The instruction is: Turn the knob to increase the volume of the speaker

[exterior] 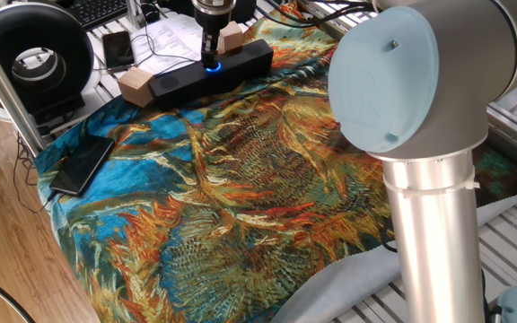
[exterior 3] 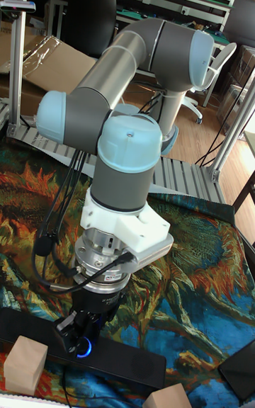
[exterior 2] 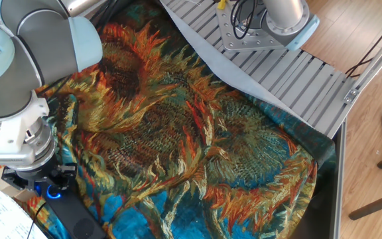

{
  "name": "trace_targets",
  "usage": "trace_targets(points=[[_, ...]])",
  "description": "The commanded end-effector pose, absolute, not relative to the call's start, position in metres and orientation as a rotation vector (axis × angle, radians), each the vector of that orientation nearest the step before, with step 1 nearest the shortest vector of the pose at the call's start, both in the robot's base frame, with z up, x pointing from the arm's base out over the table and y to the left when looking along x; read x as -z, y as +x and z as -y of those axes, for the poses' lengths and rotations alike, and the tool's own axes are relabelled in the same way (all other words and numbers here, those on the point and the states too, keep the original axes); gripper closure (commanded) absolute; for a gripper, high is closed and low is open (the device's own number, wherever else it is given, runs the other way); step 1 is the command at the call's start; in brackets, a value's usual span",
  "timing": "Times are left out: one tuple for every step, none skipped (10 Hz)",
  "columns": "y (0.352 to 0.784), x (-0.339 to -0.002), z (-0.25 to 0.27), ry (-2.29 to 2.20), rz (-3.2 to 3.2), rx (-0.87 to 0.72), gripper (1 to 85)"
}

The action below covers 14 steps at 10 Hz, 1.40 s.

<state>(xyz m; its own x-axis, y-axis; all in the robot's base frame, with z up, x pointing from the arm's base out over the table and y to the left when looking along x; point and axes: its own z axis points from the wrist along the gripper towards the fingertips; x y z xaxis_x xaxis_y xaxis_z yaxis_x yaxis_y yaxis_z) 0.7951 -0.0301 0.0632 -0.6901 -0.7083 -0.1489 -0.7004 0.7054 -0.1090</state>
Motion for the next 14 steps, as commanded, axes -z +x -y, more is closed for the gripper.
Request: trace_targets(points=[[0.7921,-0.0625,0.03,-1.135,-2.732,0.035,41.7],[0.792,-0.0625,0.0288,-1.123,-2.735,0.025,43.3],[0.792,-0.0627,0.028,-1.118,-2.735,0.019,44.0],[0.7925,-0.0623,0.0298,-1.119,-2.737,0.027,45.0],[0.7929,-0.0619,0.0305,-1.118,-2.739,0.031,46.0],[0.7926,-0.0617,0.0305,-1.114,-2.742,0.03,46.0],[0.7933,-0.0615,0.0305,-1.112,-2.741,0.03,46.3],[0.7935,-0.0614,0.0305,-1.103,-2.744,0.03,46.3],[0.7932,-0.0613,0.0305,-1.087,-2.752,0.027,47.3],[0.7924,-0.0612,0.0293,-1.057,-2.765,0.016,48.7],[0.7924,-0.0612,0.0289,-1.04,-2.771,0.012,50.3],[0.7926,-0.061,0.0301,-1.034,-2.774,0.018,52.3],[0.7925,-0.0606,0.0308,-1.029,-2.779,0.021,53.3],[0.7925,-0.0606,0.0312,-1.017,-2.784,0.022,54.3]])
